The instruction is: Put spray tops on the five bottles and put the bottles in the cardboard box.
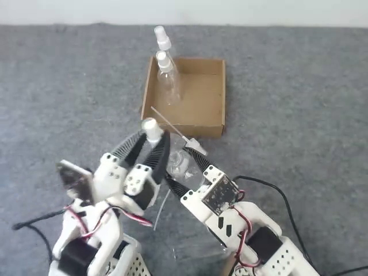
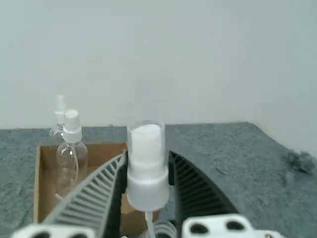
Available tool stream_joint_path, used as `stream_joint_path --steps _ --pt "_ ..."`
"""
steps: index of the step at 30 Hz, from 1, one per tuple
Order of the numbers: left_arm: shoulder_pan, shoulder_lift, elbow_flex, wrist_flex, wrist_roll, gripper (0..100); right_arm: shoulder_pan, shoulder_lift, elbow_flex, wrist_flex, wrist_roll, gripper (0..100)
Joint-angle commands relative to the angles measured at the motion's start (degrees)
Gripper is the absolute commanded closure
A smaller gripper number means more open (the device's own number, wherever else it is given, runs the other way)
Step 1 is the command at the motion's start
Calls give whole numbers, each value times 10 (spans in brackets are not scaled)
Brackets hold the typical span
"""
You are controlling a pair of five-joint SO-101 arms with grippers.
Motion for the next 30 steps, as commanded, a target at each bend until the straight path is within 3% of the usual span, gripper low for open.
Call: stream_joint_path --steps 1,18,23,30 --pt "41 -11 29 -37 -33 988 0 -9 12 -23 11 928" --pt "48 -11 33 -15 -76 987 1 -10 7 -25 -5 928" --pt "47 -10 34 4 -76 875 16 -10 -8 -25 -92 928" --pt "47 -10 29 9 -76 804 31 -10 -3 -25 -101 929"
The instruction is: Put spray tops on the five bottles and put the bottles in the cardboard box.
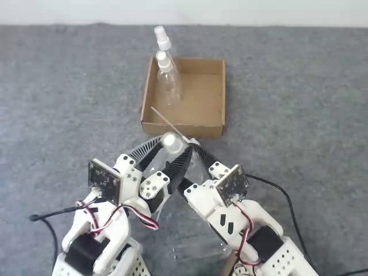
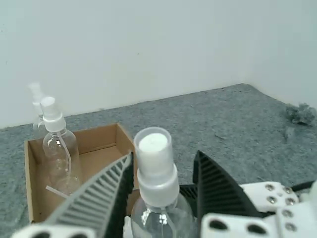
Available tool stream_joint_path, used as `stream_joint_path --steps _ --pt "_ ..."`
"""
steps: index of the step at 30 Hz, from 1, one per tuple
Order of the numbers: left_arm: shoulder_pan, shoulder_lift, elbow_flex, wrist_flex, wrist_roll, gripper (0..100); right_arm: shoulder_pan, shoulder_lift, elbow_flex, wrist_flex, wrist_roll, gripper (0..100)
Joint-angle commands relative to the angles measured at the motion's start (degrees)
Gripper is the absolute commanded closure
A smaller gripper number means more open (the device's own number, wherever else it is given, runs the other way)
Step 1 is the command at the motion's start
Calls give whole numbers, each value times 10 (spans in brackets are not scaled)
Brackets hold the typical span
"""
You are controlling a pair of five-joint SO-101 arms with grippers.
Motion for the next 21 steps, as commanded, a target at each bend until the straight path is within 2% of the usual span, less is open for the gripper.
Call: stream_joint_path --steps 1,14,21 --pt "1 -10 -11 1 -3 803 7 -10 -3 -15 -7 929" --pt "-4 -10 -85 3 -3 827 7 -9 11 -15 3 929" --pt "-4 -9 -54 -3 -4 878 -11 -9 11 -9 39 929"
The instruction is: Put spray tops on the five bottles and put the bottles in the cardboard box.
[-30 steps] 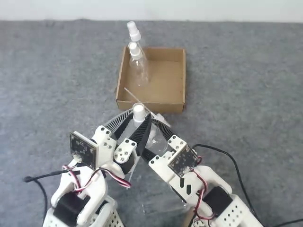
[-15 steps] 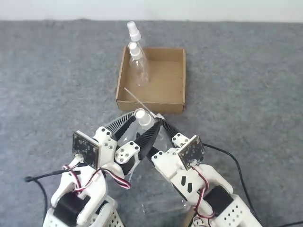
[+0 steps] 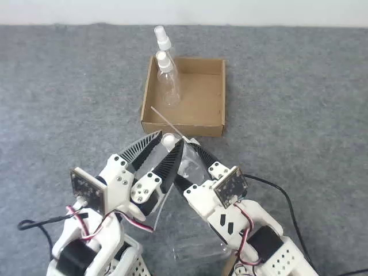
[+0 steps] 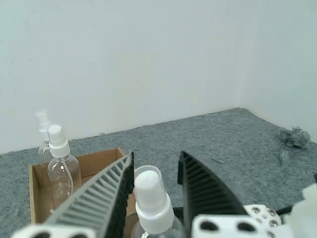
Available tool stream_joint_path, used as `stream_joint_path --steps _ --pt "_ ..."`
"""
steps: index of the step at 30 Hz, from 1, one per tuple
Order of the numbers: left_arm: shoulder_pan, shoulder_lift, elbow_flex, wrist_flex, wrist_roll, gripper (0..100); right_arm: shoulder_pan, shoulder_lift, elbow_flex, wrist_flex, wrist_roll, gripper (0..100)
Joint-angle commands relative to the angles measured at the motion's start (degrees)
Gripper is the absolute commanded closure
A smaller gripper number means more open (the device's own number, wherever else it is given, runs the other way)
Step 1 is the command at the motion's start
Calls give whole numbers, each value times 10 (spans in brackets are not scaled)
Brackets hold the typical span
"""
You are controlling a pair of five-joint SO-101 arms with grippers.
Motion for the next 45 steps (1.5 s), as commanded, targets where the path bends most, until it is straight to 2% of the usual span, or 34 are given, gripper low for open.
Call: stream_joint_path --steps 1,8,16,22,31,37,45 --pt "-2 -9 7 -3 -4 879 -17 -9 11 -8 15 929" --pt "4 -8 44 -18 -4 935 -24 -9 11 -8 15 929" --pt "4 -8 40 -5 -39 935 -23 -5 11 -8 15 929" --pt "69 -9 32 28 -80 934 -21 -7 12 2 15 929" --pt "71 -10 7 48 -84 933 -8 -9 12 13 15 929" --pt "71 -10 -15 76 -84 844 -8 -9 12 15 15 929" --pt "70 -10 -58 79 -84 833 -7 -7 12 15 15 929"
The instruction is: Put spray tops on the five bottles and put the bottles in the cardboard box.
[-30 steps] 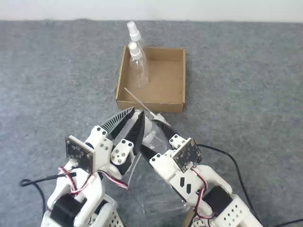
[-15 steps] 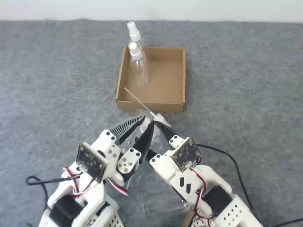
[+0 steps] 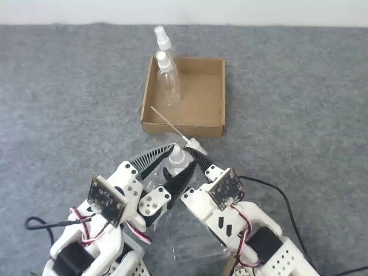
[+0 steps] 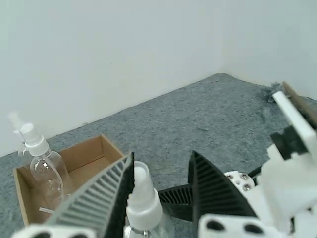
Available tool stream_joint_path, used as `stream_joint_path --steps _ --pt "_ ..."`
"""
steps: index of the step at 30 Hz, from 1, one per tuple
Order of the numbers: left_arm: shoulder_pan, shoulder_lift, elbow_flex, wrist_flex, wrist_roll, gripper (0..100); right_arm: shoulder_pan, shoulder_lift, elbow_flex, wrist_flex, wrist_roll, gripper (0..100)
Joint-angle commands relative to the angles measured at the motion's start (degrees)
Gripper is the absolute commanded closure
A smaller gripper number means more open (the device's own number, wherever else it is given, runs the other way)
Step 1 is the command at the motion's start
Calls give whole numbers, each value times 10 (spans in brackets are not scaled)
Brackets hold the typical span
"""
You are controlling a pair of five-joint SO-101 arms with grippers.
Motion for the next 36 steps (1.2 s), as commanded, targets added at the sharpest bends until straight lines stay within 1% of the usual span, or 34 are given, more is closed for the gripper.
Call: stream_joint_path --steps 1,4,8,15,21,24,29,33,36 --pt "4 -8 -51 13 -4 833 15 -8 12 0 8 929" --pt "-1 -8 -72 23 -4 833 35 -10 12 0 8 929" --pt "-46 -8 -76 3 -4 833 50 -10 12 0 8 929" --pt "-165 -8 -73 -66 -4 833 52 -7 12 0 6 929" --pt "-261 -8 -69 -64 -4 835 52 -6 12 0 5 929" --pt "-301 -8 -52 -65 -1 836 52 -6 12 1 5 929" --pt "-330 -8 -16 -65 0 836 52 -11 12 23 4 929" --pt "-378 -8 27 -66 0 837 52 -11 12 28 4 929" --pt "-409 -8 63 -84 0 837 52 -11 12 29 4 929"
